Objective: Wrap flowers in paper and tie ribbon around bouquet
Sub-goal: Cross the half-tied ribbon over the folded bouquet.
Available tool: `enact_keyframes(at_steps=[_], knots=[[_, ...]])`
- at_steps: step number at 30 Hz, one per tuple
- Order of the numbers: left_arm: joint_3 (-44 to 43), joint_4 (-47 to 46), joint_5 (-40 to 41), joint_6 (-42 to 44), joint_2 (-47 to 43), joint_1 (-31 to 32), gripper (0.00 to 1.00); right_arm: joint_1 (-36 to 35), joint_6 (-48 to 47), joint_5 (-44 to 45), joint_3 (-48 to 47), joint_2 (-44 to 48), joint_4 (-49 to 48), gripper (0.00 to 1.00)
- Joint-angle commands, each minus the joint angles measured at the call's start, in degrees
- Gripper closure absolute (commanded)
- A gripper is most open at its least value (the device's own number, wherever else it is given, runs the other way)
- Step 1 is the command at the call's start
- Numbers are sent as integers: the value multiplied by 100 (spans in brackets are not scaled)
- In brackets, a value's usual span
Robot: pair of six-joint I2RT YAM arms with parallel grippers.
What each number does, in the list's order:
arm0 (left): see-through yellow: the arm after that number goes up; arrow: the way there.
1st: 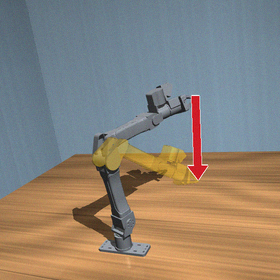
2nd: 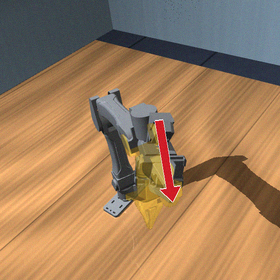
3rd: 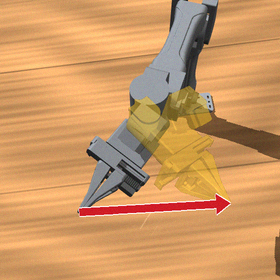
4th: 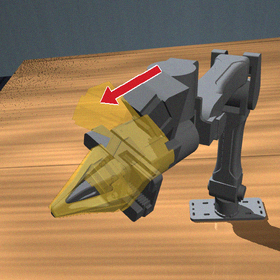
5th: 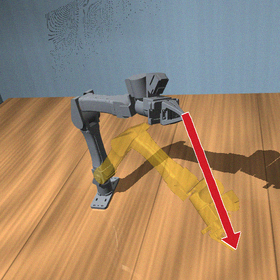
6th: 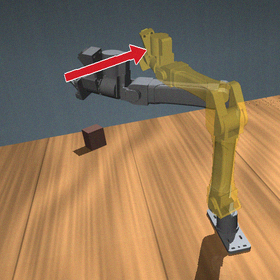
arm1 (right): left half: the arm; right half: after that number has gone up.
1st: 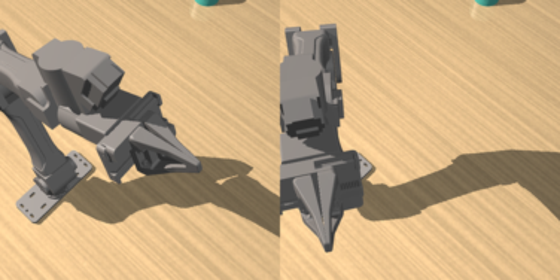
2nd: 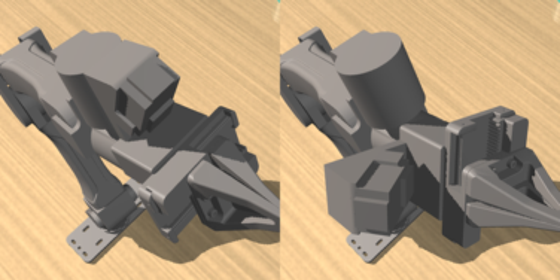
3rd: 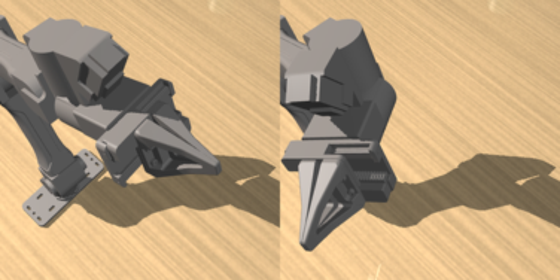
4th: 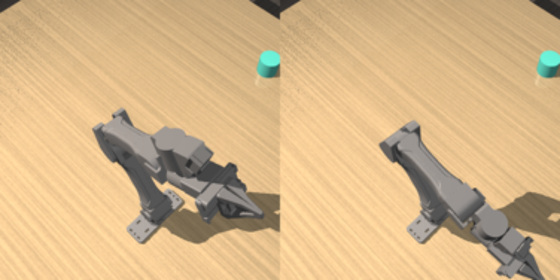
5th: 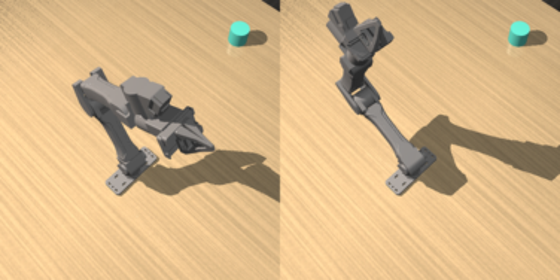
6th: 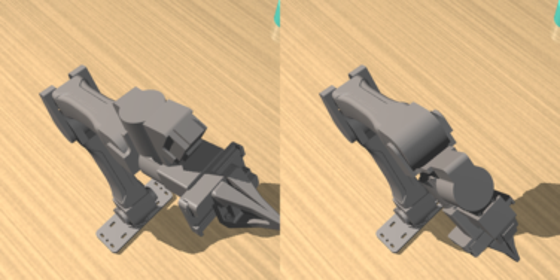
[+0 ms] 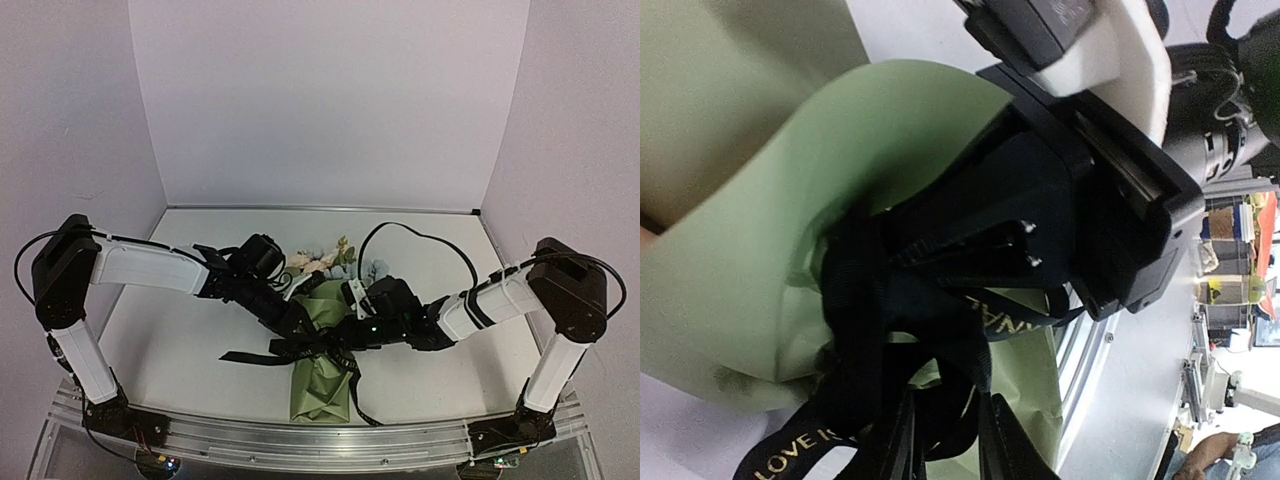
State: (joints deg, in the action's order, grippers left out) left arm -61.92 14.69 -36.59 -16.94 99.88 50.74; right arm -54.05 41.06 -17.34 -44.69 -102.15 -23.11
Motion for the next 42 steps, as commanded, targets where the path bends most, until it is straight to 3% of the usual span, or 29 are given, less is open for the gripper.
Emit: enact_keyframes(at_steps=[1,5,14,29,38,42], knots=[[17,-123,-290,-146,23,69,75,-21,-85,200,-151,64,103,100],[127,-499,-497,-414,143,149,76,-21,8,265,-145,0,-11,100],[206,-371,-274,-654,90,373,75,-26,-30,411,-213,-30,-36,100],[126,128,-128,-905,-483,612,61,-22,-89,354,-400,-225,8,100],[0,120,402,-1043,-937,613,53,-23,-116,380,-383,-259,8,100],[-89,266,1109,-1019,-1081,601,53,-21,-127,381,-379,-260,8,100]])
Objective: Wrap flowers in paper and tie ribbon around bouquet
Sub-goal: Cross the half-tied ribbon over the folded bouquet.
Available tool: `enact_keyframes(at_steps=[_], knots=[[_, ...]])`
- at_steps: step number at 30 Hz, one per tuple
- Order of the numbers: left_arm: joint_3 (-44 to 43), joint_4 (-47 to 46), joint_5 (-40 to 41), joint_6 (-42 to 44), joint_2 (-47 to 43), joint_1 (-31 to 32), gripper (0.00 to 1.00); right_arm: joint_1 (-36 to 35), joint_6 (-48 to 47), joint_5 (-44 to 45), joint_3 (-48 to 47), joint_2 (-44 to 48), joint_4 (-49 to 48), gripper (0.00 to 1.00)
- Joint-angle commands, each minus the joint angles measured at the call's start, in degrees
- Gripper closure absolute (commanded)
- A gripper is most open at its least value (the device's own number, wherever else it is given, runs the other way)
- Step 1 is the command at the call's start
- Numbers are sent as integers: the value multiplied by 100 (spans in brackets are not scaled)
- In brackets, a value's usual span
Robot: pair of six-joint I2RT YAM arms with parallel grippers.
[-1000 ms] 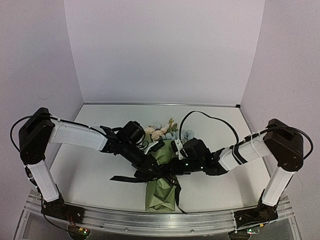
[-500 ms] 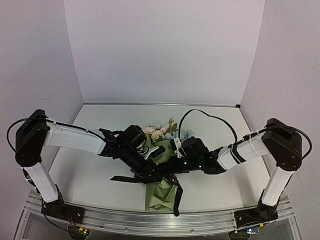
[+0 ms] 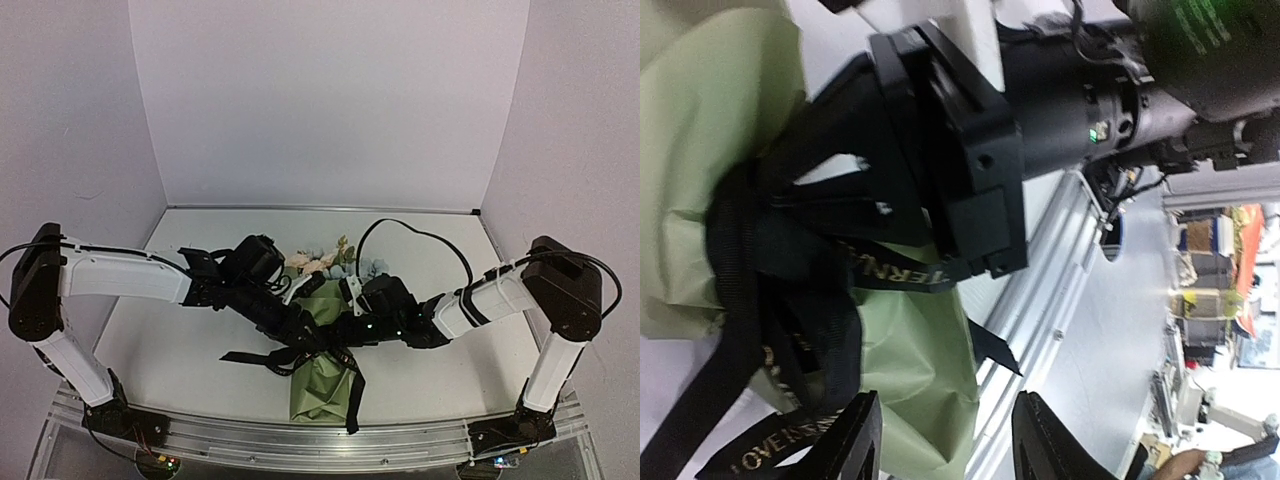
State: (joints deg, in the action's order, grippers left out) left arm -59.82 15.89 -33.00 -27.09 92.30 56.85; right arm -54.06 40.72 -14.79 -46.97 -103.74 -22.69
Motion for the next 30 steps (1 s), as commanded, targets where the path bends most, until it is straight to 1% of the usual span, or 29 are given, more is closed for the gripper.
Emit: enact_keyframes(at_steps=[1,4,6,8,12,15,19,23,28,30], knots=[[-334,201,968,13,-351,-27,54,-19,-102,131,-140,-94,-33,100],[-472,459,1607,113,-321,-115,55,-21,-118,157,-112,-64,-33,100],[-579,646,1757,248,-171,-235,57,-18,-126,157,-100,-54,-34,100],[-756,804,1801,451,28,-301,60,-22,-134,165,-90,-42,-34,100],[-1147,991,1539,977,525,-306,66,-19,-143,179,-60,-16,-34,100],[-1390,1096,1386,1170,859,-270,65,-22,-138,186,-53,2,-37,100],[-1533,1156,1285,1261,1166,-260,65,-23,-135,186,-36,27,-42,100],[-1536,1161,1176,1293,1306,-232,62,-18,-144,182,-14,60,-49,100],[-1568,1166,1125,1305,1446,-196,62,-21,-148,178,-21,50,-57,100],[-1591,1134,1150,1298,1475,-187,64,-23,-132,180,-20,39,-60,100]])
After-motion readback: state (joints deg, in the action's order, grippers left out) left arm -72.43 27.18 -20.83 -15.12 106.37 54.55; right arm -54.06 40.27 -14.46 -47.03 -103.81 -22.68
